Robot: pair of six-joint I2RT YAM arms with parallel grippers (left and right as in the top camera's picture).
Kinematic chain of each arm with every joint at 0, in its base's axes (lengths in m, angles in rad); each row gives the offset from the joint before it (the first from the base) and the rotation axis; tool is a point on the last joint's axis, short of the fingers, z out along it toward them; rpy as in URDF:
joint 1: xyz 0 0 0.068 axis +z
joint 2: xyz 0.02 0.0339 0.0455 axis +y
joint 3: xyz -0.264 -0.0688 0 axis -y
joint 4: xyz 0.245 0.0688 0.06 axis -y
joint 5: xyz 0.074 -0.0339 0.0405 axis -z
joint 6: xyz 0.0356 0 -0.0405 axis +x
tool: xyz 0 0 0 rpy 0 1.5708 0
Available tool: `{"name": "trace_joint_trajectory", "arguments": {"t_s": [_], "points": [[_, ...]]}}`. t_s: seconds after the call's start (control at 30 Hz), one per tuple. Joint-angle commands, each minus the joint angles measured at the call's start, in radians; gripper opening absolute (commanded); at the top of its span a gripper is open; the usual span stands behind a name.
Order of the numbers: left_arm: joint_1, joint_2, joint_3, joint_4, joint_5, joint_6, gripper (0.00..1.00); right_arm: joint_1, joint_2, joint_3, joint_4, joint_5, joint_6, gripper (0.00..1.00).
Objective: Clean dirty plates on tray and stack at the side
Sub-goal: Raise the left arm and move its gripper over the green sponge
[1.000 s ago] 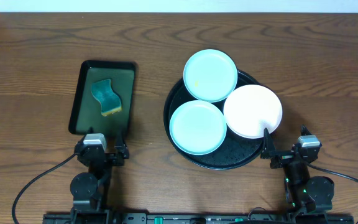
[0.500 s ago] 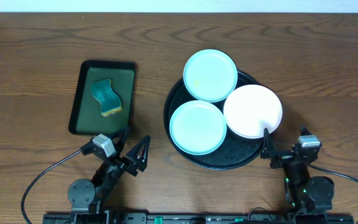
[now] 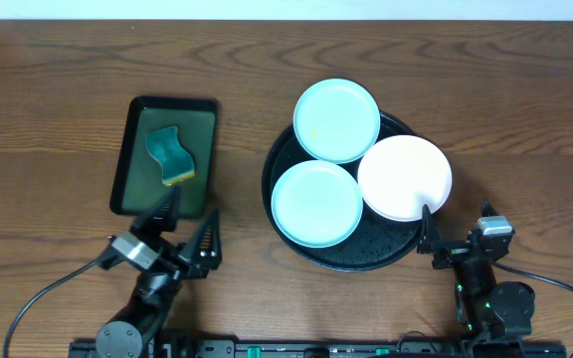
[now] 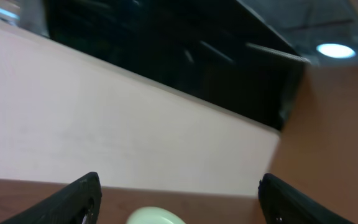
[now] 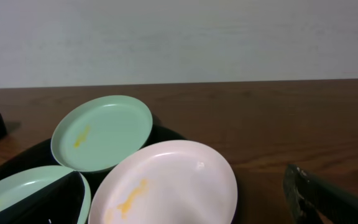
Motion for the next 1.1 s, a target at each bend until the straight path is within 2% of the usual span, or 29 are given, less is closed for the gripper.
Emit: {"name": "trace_joint_trajectory", "arguments": {"t_s": [0.0,0.07,0.17,0.27,0.4,0.5,0.6,0.7,0.77,0.9,1.07], "points": [[-0.002,0.047,0.167,-0.049,-0.142,0.101,0.82,0.01,-0.002,-0.002,-0.004,0.003,-0.013,0.99],[-0.002,0.116,0.27,-0.144,-0.142,0.169,0.81,0.01,-0.002,-0.002,-0.004,0.003,-0.013,0.99],[-0.002,0.281,0.475,-0.369,-0.145,0.238,0.81,0.01,-0.002,-0.002,-0.004,0.003,-0.013,0.99],[-0.001,0.495,0.735,-0.666,-0.19,0.282,0.82,0.01,-0.002,-0.002,-0.004,0.003,-0.013,0.99],[-0.001,0.823,1.144,-1.136,-0.233,0.482,0.81,0.01,-0.002,-0.002,-0.004,0.003,-0.013,0.99],[-0.001,1.009,1.361,-1.381,-0.238,0.503,0.82,0.01,-0.002,-0.002,-0.004,0.003,-0.013,0.99],[-0.001,1.126,1.44,-1.45,-0.294,0.478,0.82,0.01,-0.002,-0.002,-0.004,0.003,-0.013,0.99],[0.006,1.233,1.494,-1.501,-0.548,0.258,0.81,0.01,-0.002,-0.002,-0.004,0.003,-0.013,0.99],[0.031,1.314,1.524,-1.54,-0.656,0.165,0.82,0.01,-0.002,-0.002,-0.004,0.003,-0.013,0.99],[0.072,1.445,1.526,-1.527,-0.661,0.037,0.82,0.01,-0.002,-0.002,-0.004,0.003,-0.013,0.99],[0.075,1.585,1.525,-1.504,-0.661,-0.002,0.82,0.01,-0.001,-0.002,-0.004,0.003,-0.013,0.99]]}}
